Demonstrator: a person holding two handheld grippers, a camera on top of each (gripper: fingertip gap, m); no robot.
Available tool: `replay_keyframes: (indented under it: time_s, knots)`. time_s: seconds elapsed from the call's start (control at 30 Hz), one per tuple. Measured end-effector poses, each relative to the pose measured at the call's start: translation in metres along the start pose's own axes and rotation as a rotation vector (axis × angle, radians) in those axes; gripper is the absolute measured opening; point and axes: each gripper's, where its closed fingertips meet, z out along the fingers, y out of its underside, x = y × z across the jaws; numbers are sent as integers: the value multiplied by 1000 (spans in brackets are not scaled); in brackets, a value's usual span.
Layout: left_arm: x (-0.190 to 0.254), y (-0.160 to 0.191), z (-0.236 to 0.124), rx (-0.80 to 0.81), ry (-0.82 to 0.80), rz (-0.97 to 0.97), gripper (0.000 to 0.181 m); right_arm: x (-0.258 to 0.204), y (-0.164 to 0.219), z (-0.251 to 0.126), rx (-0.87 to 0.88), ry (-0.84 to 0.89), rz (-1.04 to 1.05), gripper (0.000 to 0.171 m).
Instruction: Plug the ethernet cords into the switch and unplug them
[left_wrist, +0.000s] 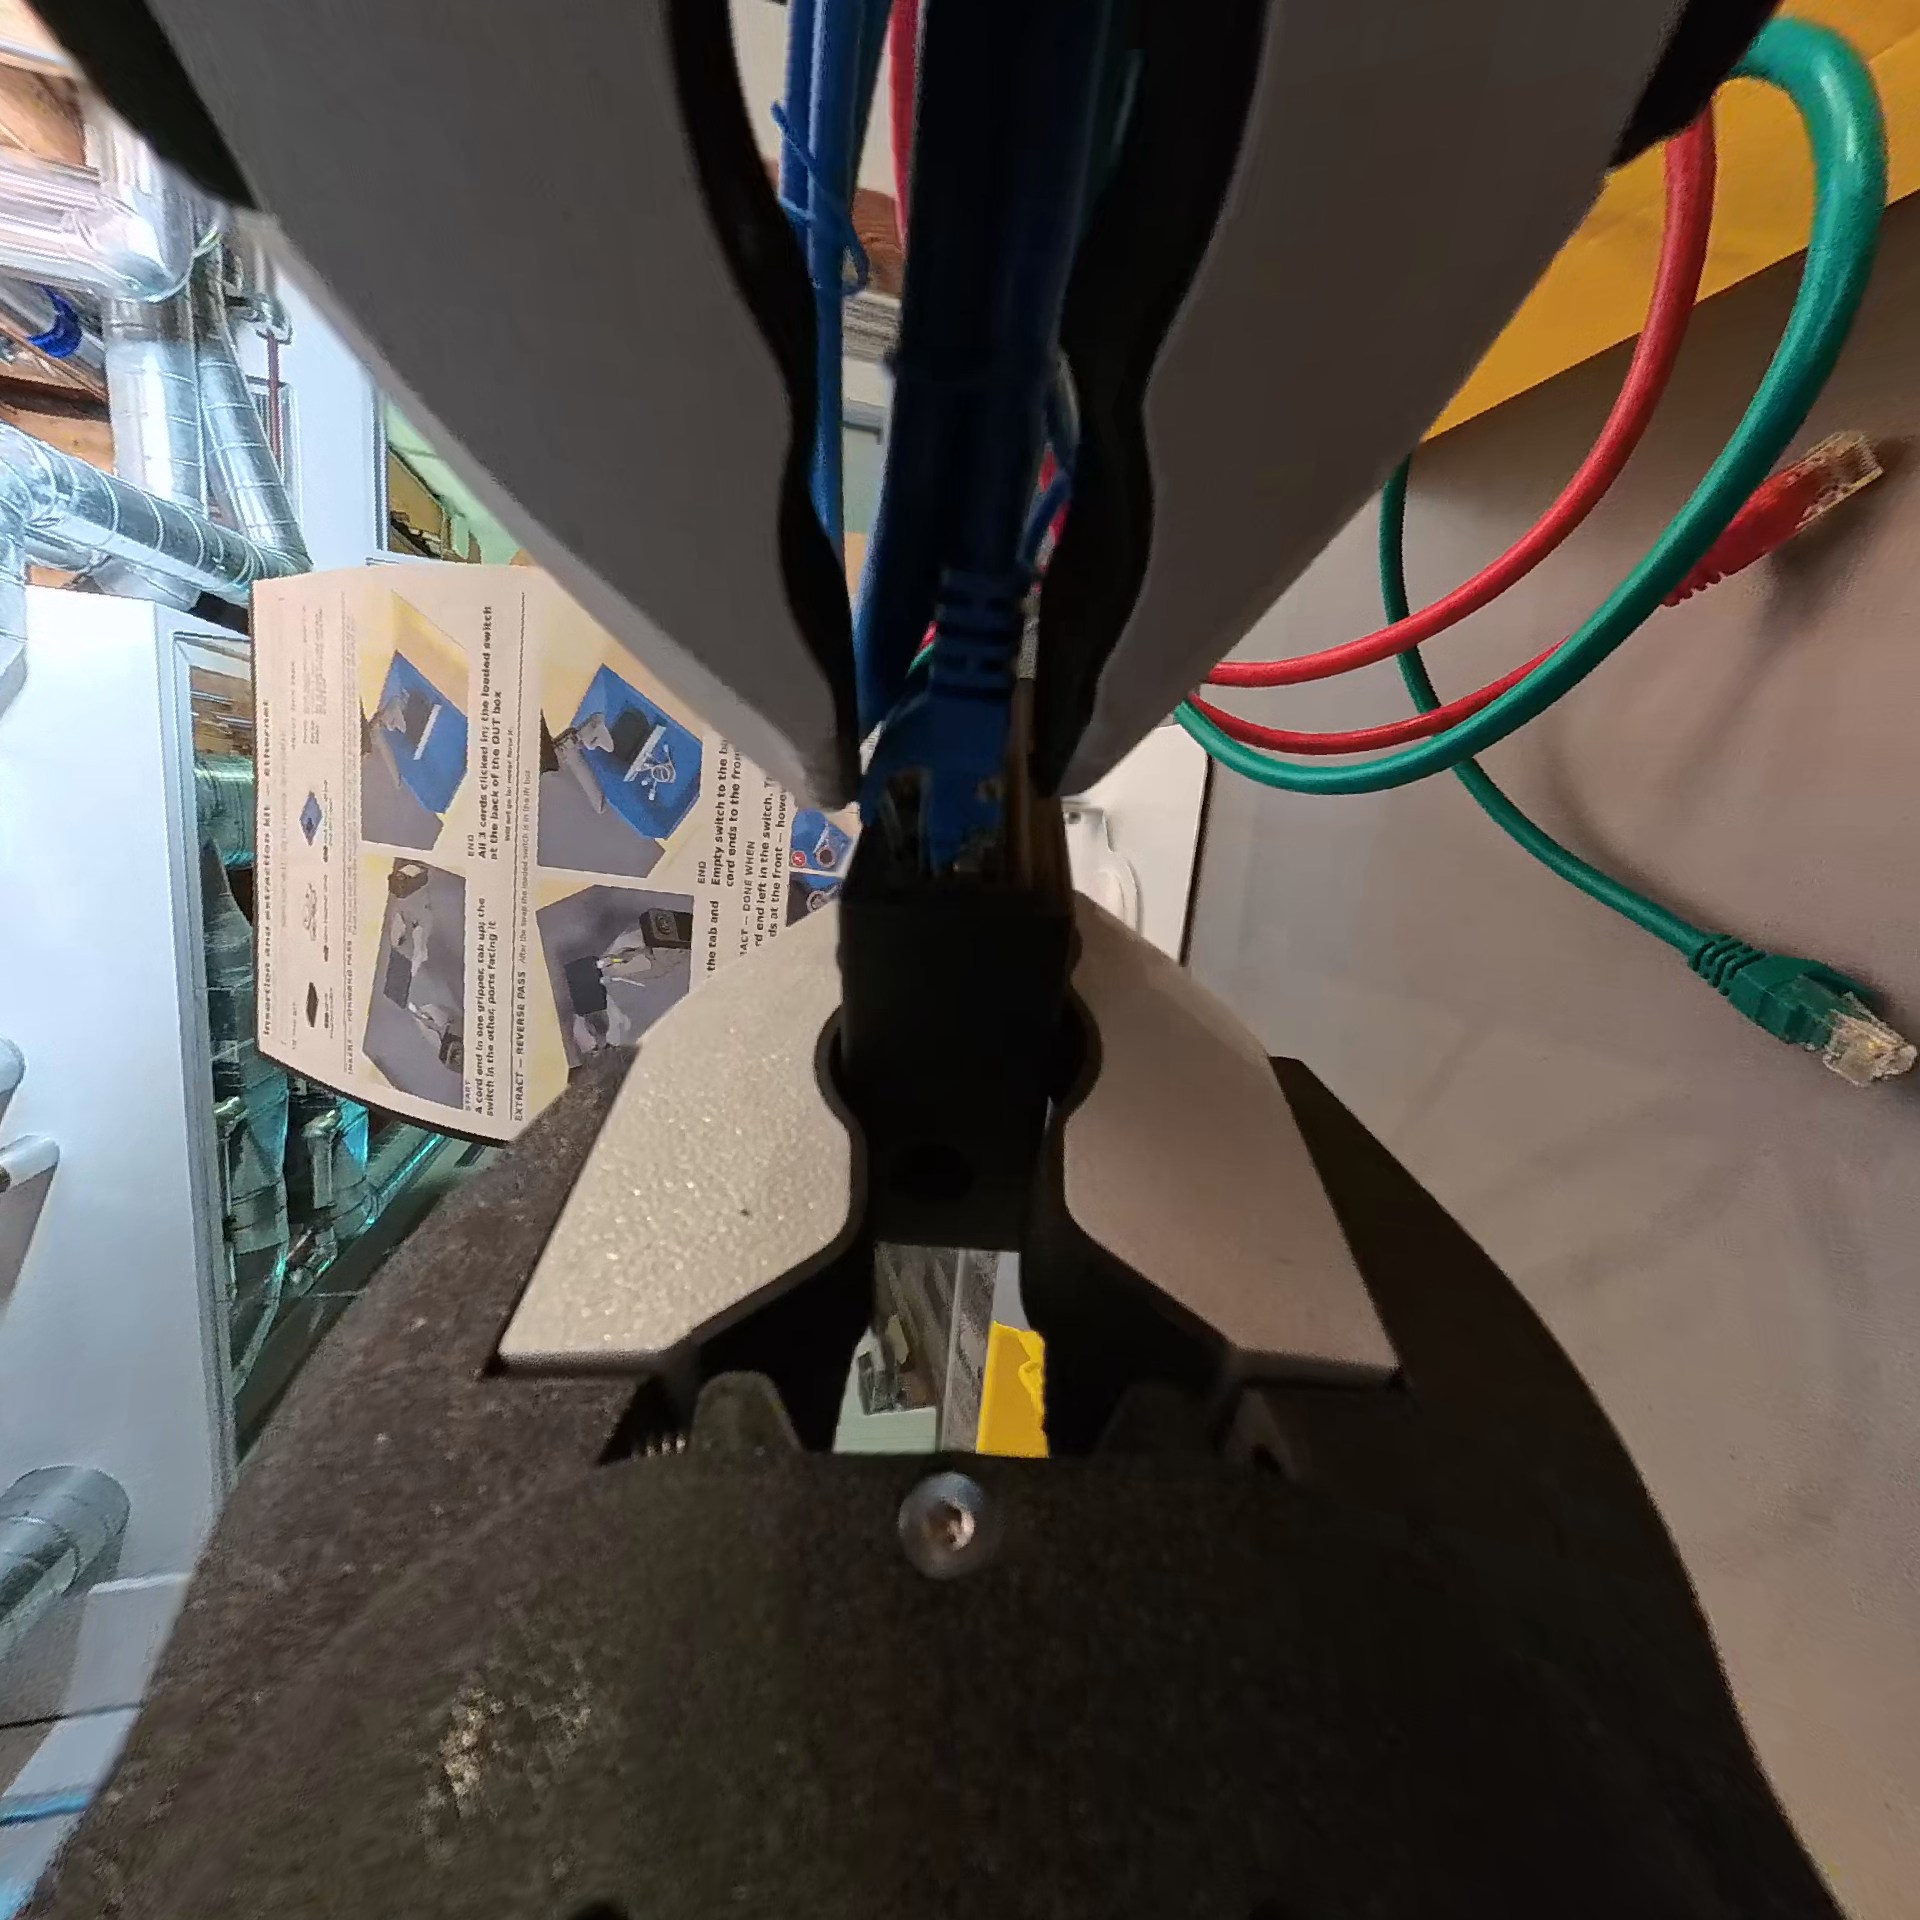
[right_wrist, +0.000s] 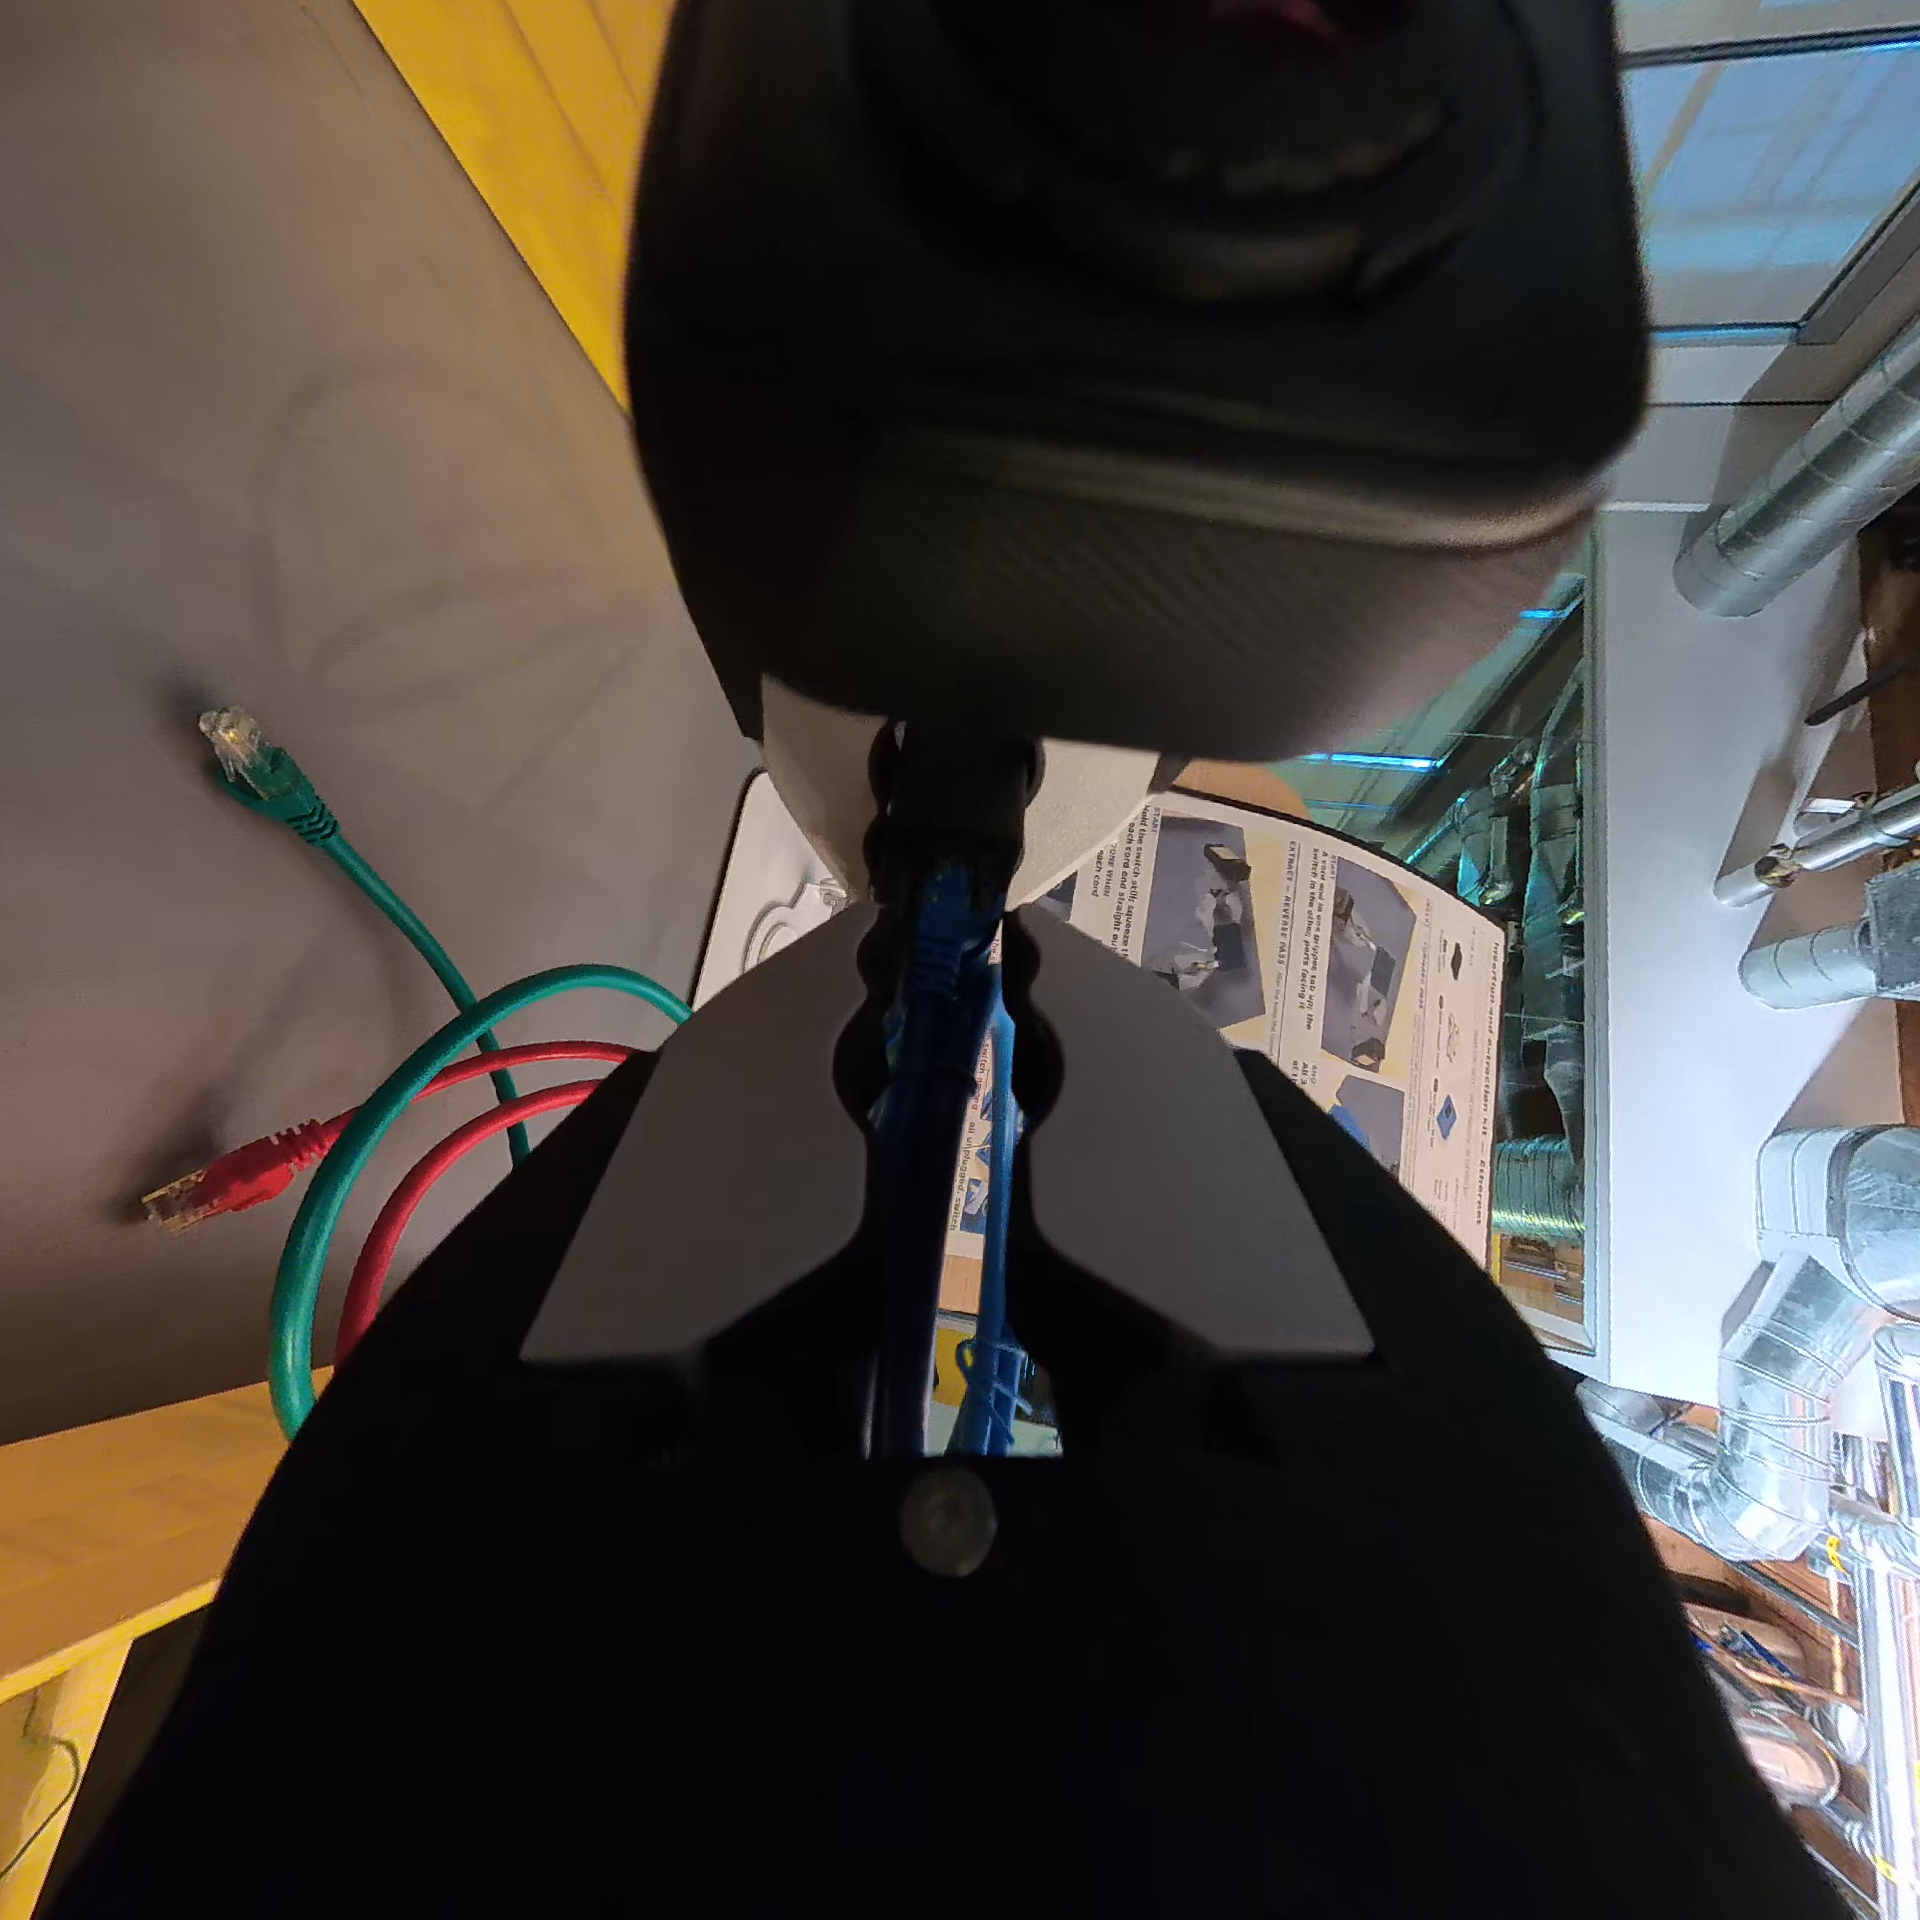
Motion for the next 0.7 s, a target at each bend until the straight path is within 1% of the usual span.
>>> replay_keyframes:
  time_s: [0.47, 0.7]
  knots:
    - [25, 4, 12, 66, 133, -47, 29, -18, 6, 11, -34, -117, 85, 22]
    - [29, 7, 17, 65, 153, -71, 29, -21, 10, 16, -37, -124, 108, 22]
